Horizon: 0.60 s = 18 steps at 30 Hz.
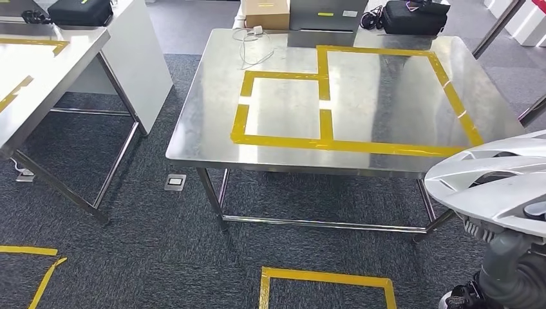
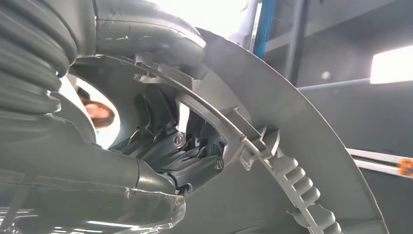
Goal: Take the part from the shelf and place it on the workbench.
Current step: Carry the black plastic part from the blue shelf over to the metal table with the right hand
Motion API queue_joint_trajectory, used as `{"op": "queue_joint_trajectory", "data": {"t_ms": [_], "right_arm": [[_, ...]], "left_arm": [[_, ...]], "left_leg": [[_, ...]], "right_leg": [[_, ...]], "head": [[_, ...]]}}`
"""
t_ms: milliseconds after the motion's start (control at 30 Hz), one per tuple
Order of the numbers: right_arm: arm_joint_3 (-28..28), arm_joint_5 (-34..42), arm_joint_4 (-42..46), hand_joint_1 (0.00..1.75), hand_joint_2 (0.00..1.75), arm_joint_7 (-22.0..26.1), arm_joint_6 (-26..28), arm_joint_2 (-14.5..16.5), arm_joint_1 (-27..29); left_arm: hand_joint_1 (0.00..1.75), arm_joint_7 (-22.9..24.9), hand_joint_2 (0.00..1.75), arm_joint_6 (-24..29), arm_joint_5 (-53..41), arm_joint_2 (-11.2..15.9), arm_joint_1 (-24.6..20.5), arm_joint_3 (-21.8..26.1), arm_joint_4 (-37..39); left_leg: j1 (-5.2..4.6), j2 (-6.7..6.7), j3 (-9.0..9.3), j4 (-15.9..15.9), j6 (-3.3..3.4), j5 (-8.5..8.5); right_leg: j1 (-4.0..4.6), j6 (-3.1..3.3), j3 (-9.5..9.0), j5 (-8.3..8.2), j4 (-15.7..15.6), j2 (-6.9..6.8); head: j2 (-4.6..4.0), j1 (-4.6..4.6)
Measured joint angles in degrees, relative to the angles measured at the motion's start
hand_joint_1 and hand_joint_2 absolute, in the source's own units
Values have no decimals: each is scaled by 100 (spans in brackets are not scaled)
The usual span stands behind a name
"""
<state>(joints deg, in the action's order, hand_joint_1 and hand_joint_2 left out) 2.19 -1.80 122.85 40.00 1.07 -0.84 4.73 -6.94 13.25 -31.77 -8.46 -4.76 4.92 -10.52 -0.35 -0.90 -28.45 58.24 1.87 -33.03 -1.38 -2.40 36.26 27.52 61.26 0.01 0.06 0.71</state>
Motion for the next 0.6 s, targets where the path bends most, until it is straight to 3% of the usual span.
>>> {"op": "queue_joint_trajectory", "data": {"t_ms": [100, 167, 267, 333, 367, 433, 467, 533, 600], "right_arm": [[-2, 1, 4, 175, 175, -4, 1, 4, 22], [-3, 2, 16, 175, 175, -4, 2, 11, 21], [-4, -1, 24, 175, 175, -4, 2, 15, 22], [-4, -3, 23, 175, 175, -4, 3, 17, 26], [-4, -5, 23, 175, 175, -4, 4, 19, 28], [-4, -11, 23, 175, 175, -4, 4, 30, 27], [-4, -14, 23, 175, 175, -4, 4, 37, 25], [-4, -20, 24, 175, 175, -4, 3, 46, 24], [-3, -20, 22, 175, 175, -7, -10, 53, 25]], "left_arm": [[0, 10, 175, -3, -4, -1, -9, -1, 2], [0, 10, 175, -3, -6, -1, -22, -2, 0], [0, 4, 175, -4, -6, -2, -31, -2, -1], [0, -4, 175, -4, -8, -2, -42, -3, -3], [0, -8, 175, -4, -9, -2, -47, -3, -4], [0, -3, 175, -4, -11, 0, -46, -3, -4], [0, 2, 175, -4, -11, 4, -38, -3, -3], [0, 9, 175, -4, -10, 6, -26, -3, -1], [0, 9, 175, -1, -8, 2, -23, -3, -1]], "left_leg": [[-7, 17, 55, 28, -102, -63], [0, 27, -40, 260, -145, -108], [31, 35, -669, 1262, -225, -442], [45, 39, -1038, 1630, -245, -532], [47, 41, -1085, 1522, -241, -396], [41, 48, -934, 838, -206, 162], [25, 52, -855, 518, -185, 339], [-10, 57, -765, 189, -128, 468], [-14, 53, -716, 137, -70, 479]], "right_leg": [[12, 132, -46, 0, -65, -4], [-20, 195, -144, 41, -103, 0], [-41, 241, -267, 133, -132, -1], [-42, 237, -368, 221, -133, 2], [-42, 232, -438, 271, -135, 3], [-44, 210, -578, 378, -144, 5], [-41, 190, -636, 422, -151, 8], [-36, 123, -692, 466, -170, 18], [-29, 47, -735, 450, -164, 23]], "head": [[1, -3], [1, -25], [1, -70], [1, -80], [1, -83], [1, -89], [0, -87], [0, -97], [1, -104]]}}
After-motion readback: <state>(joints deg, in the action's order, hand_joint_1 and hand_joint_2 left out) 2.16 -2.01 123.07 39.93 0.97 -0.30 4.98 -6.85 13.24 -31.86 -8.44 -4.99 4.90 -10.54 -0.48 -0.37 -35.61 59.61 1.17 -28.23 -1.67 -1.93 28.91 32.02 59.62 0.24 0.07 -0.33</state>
